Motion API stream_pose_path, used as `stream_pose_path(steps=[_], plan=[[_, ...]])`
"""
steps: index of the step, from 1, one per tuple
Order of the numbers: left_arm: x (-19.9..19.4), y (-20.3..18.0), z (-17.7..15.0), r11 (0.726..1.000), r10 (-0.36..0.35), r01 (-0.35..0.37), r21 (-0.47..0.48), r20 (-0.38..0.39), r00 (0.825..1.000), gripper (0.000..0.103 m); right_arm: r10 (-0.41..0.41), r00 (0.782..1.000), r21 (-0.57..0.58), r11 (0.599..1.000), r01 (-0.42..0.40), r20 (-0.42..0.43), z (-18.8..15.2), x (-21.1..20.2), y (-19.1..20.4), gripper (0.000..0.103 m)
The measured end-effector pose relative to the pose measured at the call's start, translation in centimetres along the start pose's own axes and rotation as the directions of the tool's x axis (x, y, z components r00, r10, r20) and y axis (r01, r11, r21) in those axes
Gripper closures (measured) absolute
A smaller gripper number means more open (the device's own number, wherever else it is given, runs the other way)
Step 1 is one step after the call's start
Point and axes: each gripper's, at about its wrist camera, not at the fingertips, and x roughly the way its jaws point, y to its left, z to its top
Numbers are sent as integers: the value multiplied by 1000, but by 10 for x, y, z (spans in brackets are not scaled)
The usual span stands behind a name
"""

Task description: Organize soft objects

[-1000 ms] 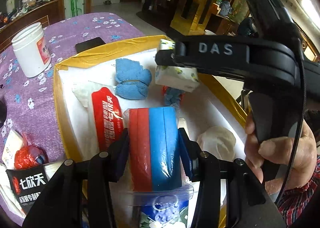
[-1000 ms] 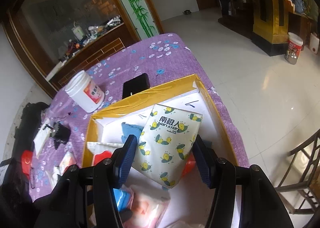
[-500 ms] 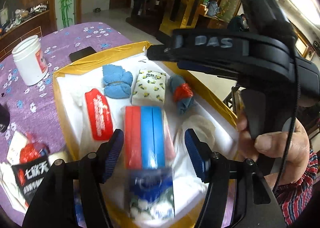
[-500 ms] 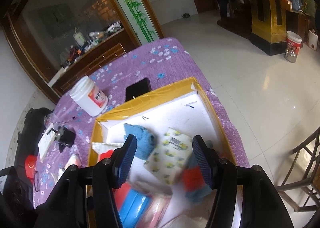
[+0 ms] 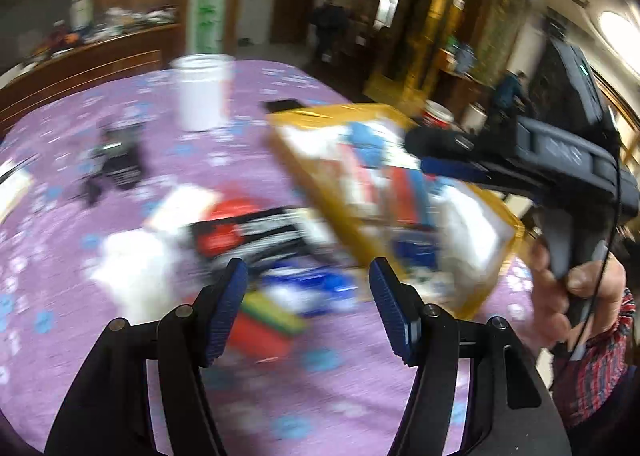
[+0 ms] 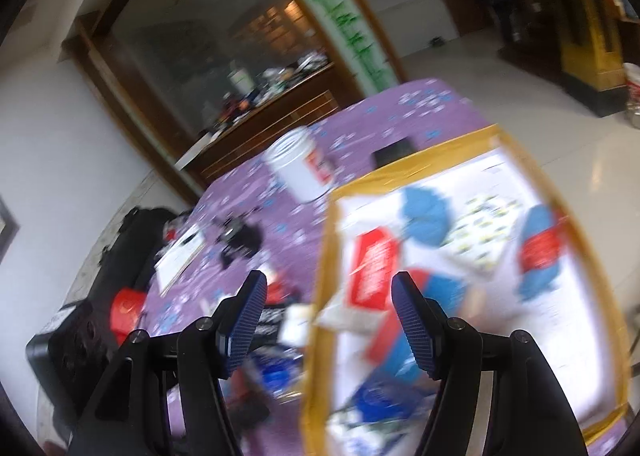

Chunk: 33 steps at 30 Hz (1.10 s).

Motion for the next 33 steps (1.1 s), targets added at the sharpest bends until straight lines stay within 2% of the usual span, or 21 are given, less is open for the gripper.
stream_pose_path(steps=[3, 6, 8, 12, 15, 17, 18, 21, 22, 24, 26, 27, 28, 30, 33], plan=[[-6, 46, -7, 993, 103, -101, -62, 18, 995, 41, 51, 996, -26, 998, -53, -77, -8, 25, 26, 35], [-8, 88, -15, 976, 165, -158, -152, 31, 986, 41, 66, 988, -25, 997, -70, -138, -16, 50, 42, 34], [-8, 108, -19, 965, 173, -160, -207, 45, 984, 41, 48, 985, -44, 997, -56, -168, -18, 70, 53, 34], [-8, 127, -22, 942, 194, -172, -288, 48, 980, 41, -50, 977, -90, 995, 32, -205, -13, 106, 66, 34], [-15, 134, -24, 928, 205, -170, -331, 74, 976, 41, -149, 961, -120, 985, 124, -231, -4, 133, 71, 34], [-18, 141, -23, 922, 200, -159, -353, 83, 976, 41, -216, 944, -161, 970, 180, -247, -3, 147, 74, 35], [-19, 144, -24, 918, 197, -154, -365, 84, 977, 41, -274, 927, -184, 955, 231, -257, -3, 158, 75, 35], [-22, 151, -23, 913, 193, -145, -381, 90, 977, 41, -284, 906, -182, 954, 237, -313, -12, 177, 73, 34], [-25, 152, -24, 910, 199, -148, -387, 97, 975, 41, -305, 903, -200, 947, 253, -304, -17, 177, 78, 33], [-30, 155, -24, 904, 210, -148, -402, 115, 971, 41, -270, 912, -169, 959, 226, -310, -27, 171, 86, 32], [-35, 161, -25, 895, 217, -144, -423, 131, 967, 41, -142, 917, -116, 988, 106, -372, -45, 167, 100, 32], [-37, 163, -25, 891, 219, -141, -431, 137, 966, 41, -76, 914, -83, 995, 47, -399, -52, 167, 106, 33], [-38, 166, -26, 888, 219, -138, -438, 139, 966, 41, 29, 902, -40, 998, -51, -432, -61, 165, 114, 33], [-40, 173, -27, 881, 211, -128, -455, 138, 968, 41, 153, 884, -15, 984, -178, -441, -69, 157, 128, 35], [-35, 175, -27, 886, 172, -98, -454, 124, 977, 41, 122, 928, -82, 984, -160, -352, -61, 133, 133, 34]])
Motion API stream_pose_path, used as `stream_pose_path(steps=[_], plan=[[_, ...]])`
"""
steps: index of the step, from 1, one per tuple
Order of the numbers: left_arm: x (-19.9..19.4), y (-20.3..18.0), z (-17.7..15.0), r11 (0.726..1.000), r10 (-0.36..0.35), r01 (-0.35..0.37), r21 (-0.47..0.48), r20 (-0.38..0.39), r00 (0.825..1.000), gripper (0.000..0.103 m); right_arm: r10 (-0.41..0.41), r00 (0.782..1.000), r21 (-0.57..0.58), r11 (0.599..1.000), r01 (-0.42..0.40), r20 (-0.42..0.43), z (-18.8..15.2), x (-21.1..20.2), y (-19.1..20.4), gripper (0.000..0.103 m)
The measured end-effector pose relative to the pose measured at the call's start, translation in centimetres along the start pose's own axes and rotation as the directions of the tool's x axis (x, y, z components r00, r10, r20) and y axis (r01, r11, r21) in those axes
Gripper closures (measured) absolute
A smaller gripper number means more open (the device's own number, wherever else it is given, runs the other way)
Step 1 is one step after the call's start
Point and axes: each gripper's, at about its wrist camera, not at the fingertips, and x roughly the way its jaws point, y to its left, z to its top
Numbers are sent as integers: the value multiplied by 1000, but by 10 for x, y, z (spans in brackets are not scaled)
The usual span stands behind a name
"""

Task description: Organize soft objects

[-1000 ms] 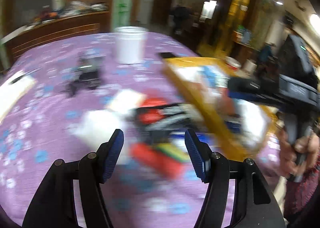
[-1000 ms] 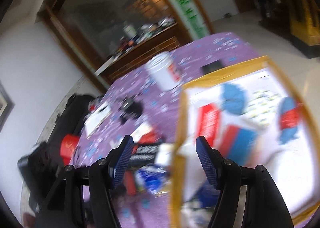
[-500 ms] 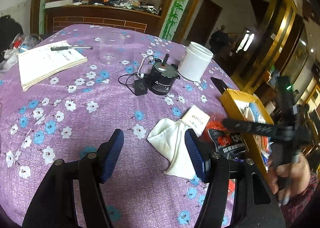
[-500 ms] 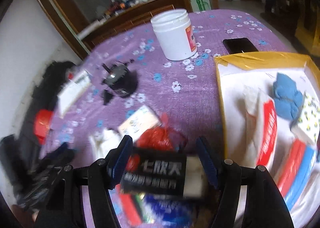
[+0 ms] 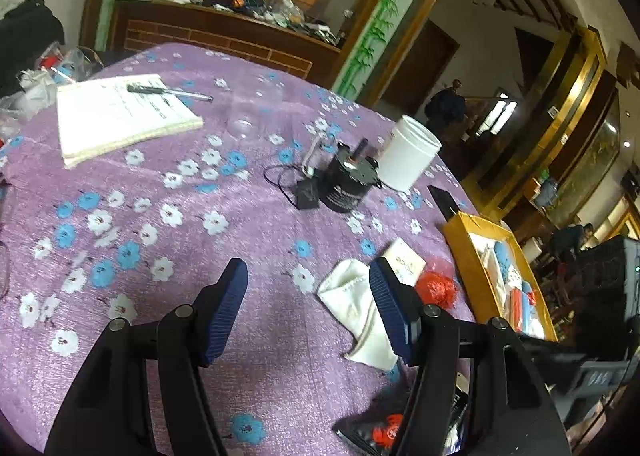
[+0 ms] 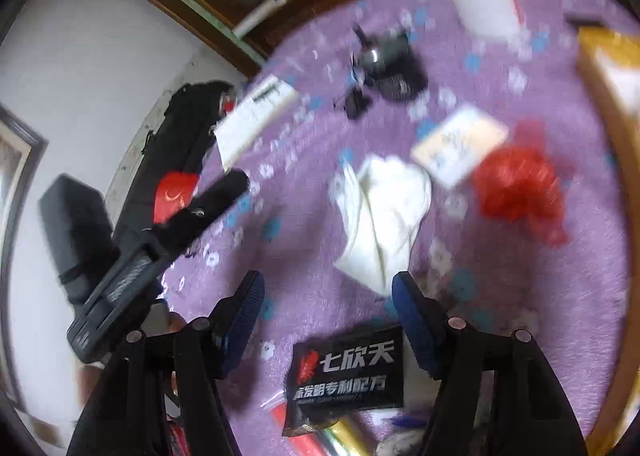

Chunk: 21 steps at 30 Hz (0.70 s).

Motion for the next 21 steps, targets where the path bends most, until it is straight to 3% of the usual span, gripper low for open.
stream_pose_path(steps=[4, 9, 15, 18, 21], plan=[[8, -14, -6, 996, -66, 69, 51, -67, 996, 41, -8, 1000, -23, 1000, 8, 24, -3, -30, -10, 32], [12, -43, -18, 979, -48, 65, 192, -91, 995, 41, -15, 996, -67, 998, 21, 93, -33, -61, -12, 30], [18, -43, -21, 980, -50, 73, 186, -123, 991, 41, -86, 990, -134, 986, 100, 108, -67, -72, -15, 28], [18, -44, -22, 979, -48, 71, 191, -121, 991, 41, -124, 990, -253, 957, 138, 72, -82, -66, -8, 26], [18, -46, -22, 977, -44, 68, 200, -124, 991, 41, -184, 982, -386, 904, 182, 31, -95, -52, 5, 24]])
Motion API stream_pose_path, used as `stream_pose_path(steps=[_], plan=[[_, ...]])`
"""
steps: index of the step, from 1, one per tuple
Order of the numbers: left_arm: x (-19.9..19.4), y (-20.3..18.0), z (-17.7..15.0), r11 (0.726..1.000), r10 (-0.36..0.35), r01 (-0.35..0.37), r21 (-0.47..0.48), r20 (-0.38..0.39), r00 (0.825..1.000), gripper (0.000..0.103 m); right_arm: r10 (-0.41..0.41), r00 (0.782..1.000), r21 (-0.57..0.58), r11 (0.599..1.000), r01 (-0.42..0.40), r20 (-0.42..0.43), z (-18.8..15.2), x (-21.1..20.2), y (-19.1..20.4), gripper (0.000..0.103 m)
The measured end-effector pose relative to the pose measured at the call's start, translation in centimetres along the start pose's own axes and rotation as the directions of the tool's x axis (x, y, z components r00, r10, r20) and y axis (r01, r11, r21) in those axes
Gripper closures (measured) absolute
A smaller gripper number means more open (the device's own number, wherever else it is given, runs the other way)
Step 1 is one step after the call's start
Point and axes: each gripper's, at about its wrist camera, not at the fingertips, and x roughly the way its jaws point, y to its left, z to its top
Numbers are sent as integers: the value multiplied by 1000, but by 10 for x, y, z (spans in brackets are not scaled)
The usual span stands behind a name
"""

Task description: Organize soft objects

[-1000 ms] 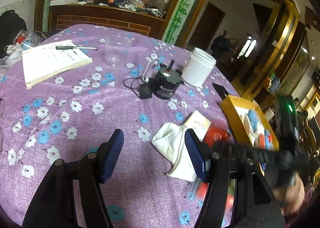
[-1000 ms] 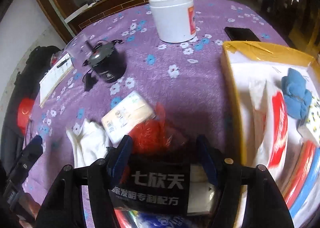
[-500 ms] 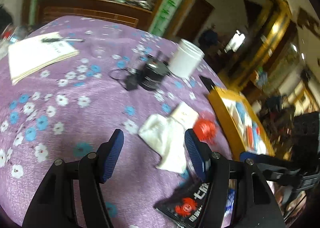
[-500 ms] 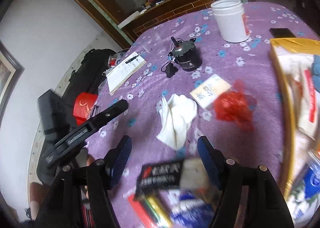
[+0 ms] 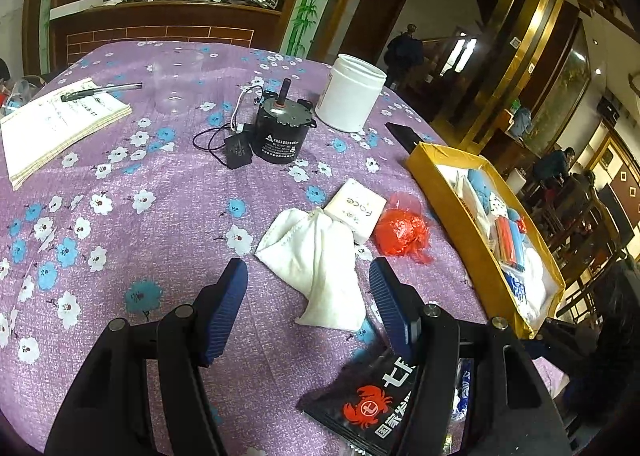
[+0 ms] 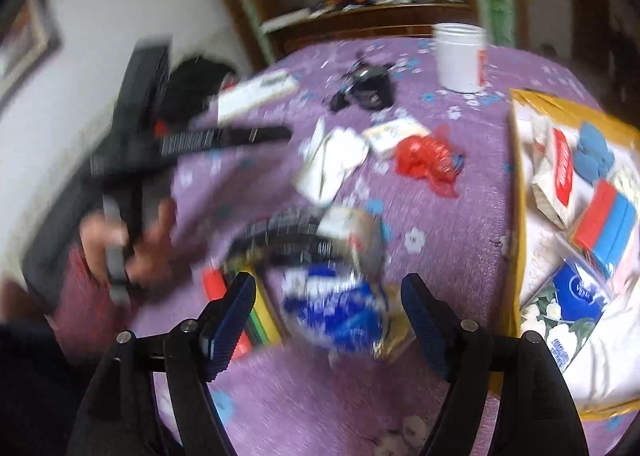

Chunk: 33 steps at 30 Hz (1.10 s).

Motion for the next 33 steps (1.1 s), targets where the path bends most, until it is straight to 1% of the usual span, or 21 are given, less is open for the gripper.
stream_pose_path(steps=[2, 4, 5, 6, 7, 8, 10, 12, 13, 14, 17, 20, 21, 23, 24, 25, 27, 30, 32, 33], plan=[[1, -1, 0, 1000, 4, -4, 4, -2, 1000, 41, -33, 999, -98, 995, 29, -38, -3, 11, 13, 20], [1, -1, -1, 1000, -1, 1, 4, -1, 1000, 41, -125, 991, -149, 982, 116, -51, -5, 23, 18, 19], [1, -1, -1, 1000, -1, 1, 5, 0, 1000, 41, -150, 987, -151, 978, 140, -55, -5, 28, 16, 19], [1, -1, -1, 1000, -3, 3, 6, 1, 1000, 41, -167, 984, -146, 977, 157, -61, -5, 31, 12, 23], [1, -2, -1, 1000, -7, 7, 7, 2, 1000, 41, -195, 979, -125, 974, 186, -66, -5, 35, 6, 35], [0, -2, -1, 1000, -11, 11, 9, 2, 1000, 41, -204, 977, -88, 976, 198, -63, -3, 35, -1, 40], [0, -4, -1, 1000, -14, 14, 17, 4, 1000, 41, -149, 988, 17, 989, 150, -36, 1, 29, -16, 47], [-2, -6, -1, 999, -28, 28, 27, 8, 1000, 41, -124, 992, 84, 989, 123, 2, 3, 22, -24, 55], [-3, -8, -1, 999, -37, 37, 32, 9, 999, 41, -96, 995, 127, 988, 92, 26, 4, 18, -28, 57], [-3, -9, -1, 998, -48, 47, 35, 9, 999, 41, -71, 996, 165, 984, 63, 45, 5, 16, -32, 59], [-3, -12, -2, 995, -91, 91, 46, -10, 996, 41, -34, 994, 264, 964, 5, 106, 3, 8, -46, 65], [2, -21, -5, 986, -137, 142, 83, -59, 989, 41, -8, 990, 336, 941, -41, 144, -3, 3, -56, 67], [4, -28, -7, 982, -143, 152, 112, -85, 986, 41, -1, 989, 342, 938, -49, 146, -4, 2, -57, 66], [6, -39, -12, 976, -127, 143, 166, -106, 986, 41, -14, 988, 333, 942, -38, 152, -3, 0, -54, 66], [7, -47, -15, 971, -105, 126, 205, -113, 988, 41, -23, 988, 324, 946, -28, 151, -2, 0, -52, 65], [8, -52, -17, 966, -88, 112, 233, -114, 990, 41, -34, 989, 315, 949, -14, 147, -1, 3, -51, 62], [10, -61, -22, 955, -60, 91, 283, -118, 991, 41, -79, 989, 281, 959, 40, 129, -1, 4, -47, 61], [10, -65, -26, 947, -47, 82, 310, -119, 992, 41, -126, 983, 267, 960, 87, 133, -1, 5, -46, 64], [12, -64, -25, 947, -49, 86, 308, -126, 991, 41, -133, 983, 265, 960, 96, 124, 0, 6, -47, 69], [12, -64, -25, 948, -50, 88, 307, -129, 990, 41, -135, 984, 260, 960, 101, 116, 1, 7, -48, 69]])
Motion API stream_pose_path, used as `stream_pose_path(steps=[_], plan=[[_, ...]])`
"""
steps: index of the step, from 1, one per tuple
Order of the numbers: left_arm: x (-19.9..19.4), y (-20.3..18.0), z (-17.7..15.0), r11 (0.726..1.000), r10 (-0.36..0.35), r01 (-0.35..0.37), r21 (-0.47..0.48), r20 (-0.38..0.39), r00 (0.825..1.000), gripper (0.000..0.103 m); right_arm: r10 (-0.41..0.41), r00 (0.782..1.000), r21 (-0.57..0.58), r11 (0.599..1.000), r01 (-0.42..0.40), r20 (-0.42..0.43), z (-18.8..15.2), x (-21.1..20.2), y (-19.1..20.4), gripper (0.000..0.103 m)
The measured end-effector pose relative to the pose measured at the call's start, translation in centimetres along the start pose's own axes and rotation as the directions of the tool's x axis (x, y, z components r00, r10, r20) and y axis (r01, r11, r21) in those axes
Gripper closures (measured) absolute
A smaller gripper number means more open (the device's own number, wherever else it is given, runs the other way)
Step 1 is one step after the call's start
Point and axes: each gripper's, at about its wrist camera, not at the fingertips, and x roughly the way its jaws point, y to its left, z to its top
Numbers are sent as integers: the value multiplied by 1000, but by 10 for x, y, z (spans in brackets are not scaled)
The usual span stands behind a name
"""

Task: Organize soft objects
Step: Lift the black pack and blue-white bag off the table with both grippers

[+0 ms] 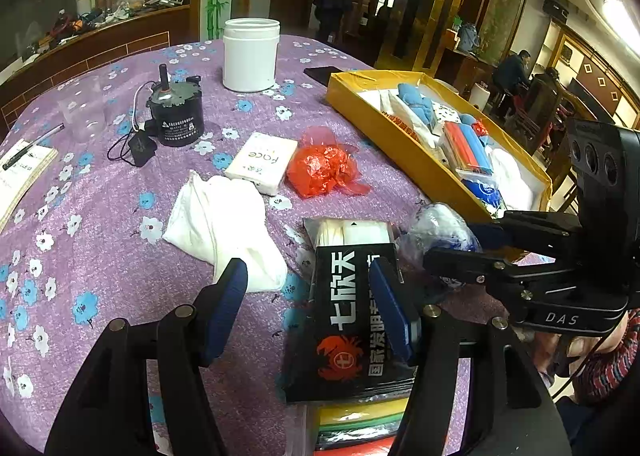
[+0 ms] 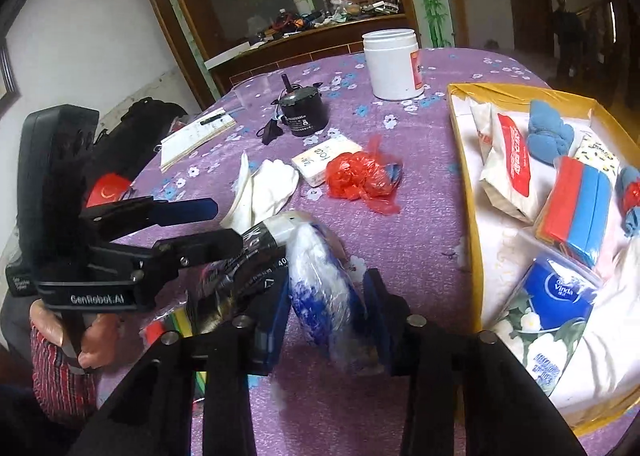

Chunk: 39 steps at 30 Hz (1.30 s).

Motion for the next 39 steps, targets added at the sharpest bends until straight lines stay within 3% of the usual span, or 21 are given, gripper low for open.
stream_pose_path(steps=[7, 16, 22, 24, 27, 30, 35, 39], plan=[[0, -2, -1, 1000, -10, 10, 6, -7, 1000, 41, -15, 1000, -57, 998, 14, -27, -2, 5, 7, 66], [-4, -6, -1, 995, -95, 95, 5, -8, 995, 41, -41, 998, -96, 995, 36, -54, -4, 7, 7, 68], [4, -16, -4, 995, -84, 86, 46, -47, 995, 41, -101, 993, -148, 985, 91, -66, -9, 11, 16, 67], [6, -19, -5, 995, -74, 78, 59, -56, 996, 34, -109, 992, -150, 984, 98, -68, -9, 12, 16, 66], [8, -24, -7, 994, -66, 72, 85, -65, 996, 33, -163, 984, -153, 977, 151, -71, -11, 14, 16, 59], [11, -26, -8, 993, -71, 78, 94, -77, 995, 33, -145, 985, -163, 978, 128, -96, -13, 17, 18, 59], [16, -34, -11, 990, -65, 76, 122, -91, 994, 34, -160, 984, -134, 980, 149, -75, -14, 17, 10, 69], [27, -40, -16, 989, -24, 41, 145, -116, 993, 34, -149, 986, -115, 983, 140, -71, -12, 16, 7, 69]])
